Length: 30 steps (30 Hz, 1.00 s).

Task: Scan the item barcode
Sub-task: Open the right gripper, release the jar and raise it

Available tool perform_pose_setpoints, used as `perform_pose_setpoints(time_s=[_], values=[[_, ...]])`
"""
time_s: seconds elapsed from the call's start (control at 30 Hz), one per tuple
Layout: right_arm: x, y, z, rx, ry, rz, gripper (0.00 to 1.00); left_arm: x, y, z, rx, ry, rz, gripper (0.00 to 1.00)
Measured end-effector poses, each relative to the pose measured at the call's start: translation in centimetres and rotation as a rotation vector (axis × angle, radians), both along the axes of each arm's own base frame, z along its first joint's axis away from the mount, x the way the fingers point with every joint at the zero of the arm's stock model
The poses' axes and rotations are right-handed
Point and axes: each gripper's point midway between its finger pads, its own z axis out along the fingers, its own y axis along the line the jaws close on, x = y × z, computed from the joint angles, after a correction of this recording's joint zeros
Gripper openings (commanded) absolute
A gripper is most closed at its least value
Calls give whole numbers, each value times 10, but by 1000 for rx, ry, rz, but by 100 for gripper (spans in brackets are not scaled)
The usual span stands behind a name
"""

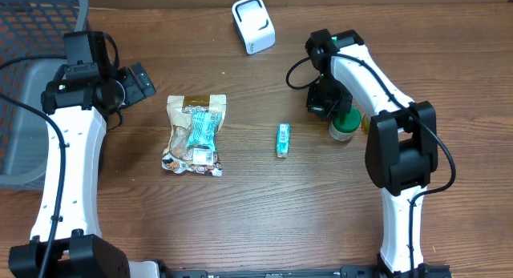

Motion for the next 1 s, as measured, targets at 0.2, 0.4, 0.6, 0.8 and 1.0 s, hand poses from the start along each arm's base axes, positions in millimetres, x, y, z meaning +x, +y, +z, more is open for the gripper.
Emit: perform_pose_setpoints(time_s=[0.2,0.4,0.6,0.8,1.0], values=[[-7,21,28,23,-47,51,4,0,0,0,0,0,0,99],[-7,40,79,103,-174,79,8,0,0,0,0,0,0,99],[-2,52,79,168,-190,75,9,0,0,0,0,0,0,100],[-7,53,79,177,-169,74,4,0,0,0,0,0,0,99],[-18,50,68,164,-120,71,4,0,0,0,0,0,0,99]])
